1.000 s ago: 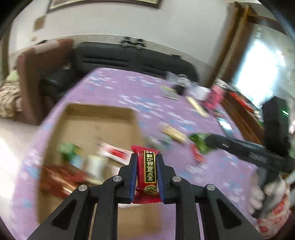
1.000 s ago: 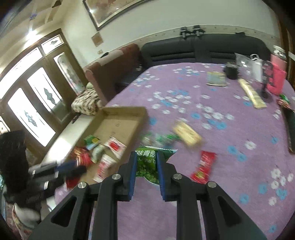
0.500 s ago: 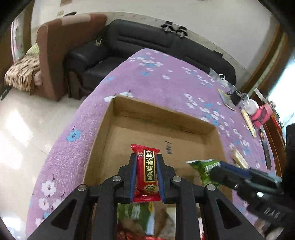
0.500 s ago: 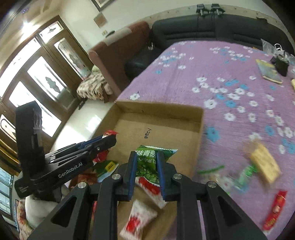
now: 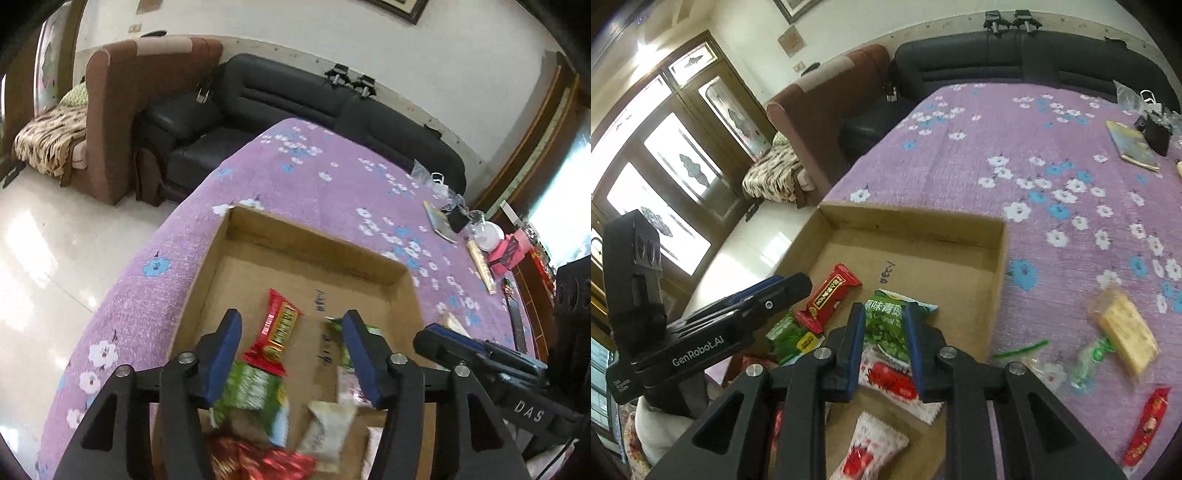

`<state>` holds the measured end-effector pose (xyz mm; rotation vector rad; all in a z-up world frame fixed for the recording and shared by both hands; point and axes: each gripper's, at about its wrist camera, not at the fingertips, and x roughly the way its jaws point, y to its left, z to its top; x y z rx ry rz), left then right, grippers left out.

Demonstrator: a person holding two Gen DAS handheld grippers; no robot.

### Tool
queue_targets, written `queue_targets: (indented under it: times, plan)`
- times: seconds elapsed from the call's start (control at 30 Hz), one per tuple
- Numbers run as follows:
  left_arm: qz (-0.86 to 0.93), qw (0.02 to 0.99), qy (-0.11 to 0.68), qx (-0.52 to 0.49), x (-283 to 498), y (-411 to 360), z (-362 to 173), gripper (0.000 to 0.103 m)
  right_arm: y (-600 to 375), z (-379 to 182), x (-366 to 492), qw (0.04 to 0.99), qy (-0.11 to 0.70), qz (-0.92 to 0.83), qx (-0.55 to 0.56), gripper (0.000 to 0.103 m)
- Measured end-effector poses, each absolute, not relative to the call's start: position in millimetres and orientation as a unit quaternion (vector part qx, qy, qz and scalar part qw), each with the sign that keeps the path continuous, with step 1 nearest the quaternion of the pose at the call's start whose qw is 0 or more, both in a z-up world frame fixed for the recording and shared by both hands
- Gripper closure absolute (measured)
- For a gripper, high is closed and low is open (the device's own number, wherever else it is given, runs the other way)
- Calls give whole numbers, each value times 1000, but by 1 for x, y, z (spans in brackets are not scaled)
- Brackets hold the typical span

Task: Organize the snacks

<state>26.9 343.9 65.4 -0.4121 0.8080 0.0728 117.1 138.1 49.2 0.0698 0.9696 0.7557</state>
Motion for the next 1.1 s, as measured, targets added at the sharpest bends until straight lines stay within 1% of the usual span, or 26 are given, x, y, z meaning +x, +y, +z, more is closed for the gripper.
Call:
queue_targets:
  times: [0.1,0.17,0.2,0.23,0.27,0.33,0.5,0.63,0.67,0.7,0.77,0.83,0.87,0.93,1.03,1.1]
  plan:
    - [25,904,380,-193,17,326,77,41,118,59,109,823,444,352,40,81]
    - [17,908,374,-188,9,314,85,37,101,64,105,827,438,348,48,79]
    - [16,911,370,-184,2,306,90,35,90,66,103,830,435,346,53,77]
    - [21,912,367,-181,-4,301,93,31,77,69,102,834,430,340,58,76]
    - [27,914,364,-180,-11,295,97,23,66,70,101,839,426,334,62,74]
    - [24,918,348,-190,-32,286,103,16,40,73,96,851,414,317,66,73]
    - [28,924,299,-237,-102,278,104,16,-4,74,90,875,386,281,76,73]
    - [74,934,260,-234,-176,269,120,16,5,85,67,871,348,338,78,72]
    - [87,934,259,-230,-193,267,126,16,10,85,57,864,338,364,81,68]
    - [110,934,260,-218,-215,262,137,16,14,84,49,859,330,381,85,64]
    - [165,936,246,-190,-250,253,157,16,22,73,31,851,317,410,80,64]
    - [230,935,215,-162,-290,239,179,15,33,62,13,843,317,431,49,64]
    - [265,933,192,-149,-311,229,192,10,37,57,7,839,320,439,41,64]
    - [305,928,163,-136,-337,216,205,5,42,53,-3,840,310,445,26,64]
    - [342,923,135,-112,-369,193,225,5,46,54,-19,855,270,444,-10,64]
    - [368,918,124,-79,-381,178,234,5,46,54,-23,854,265,447,-12,64]
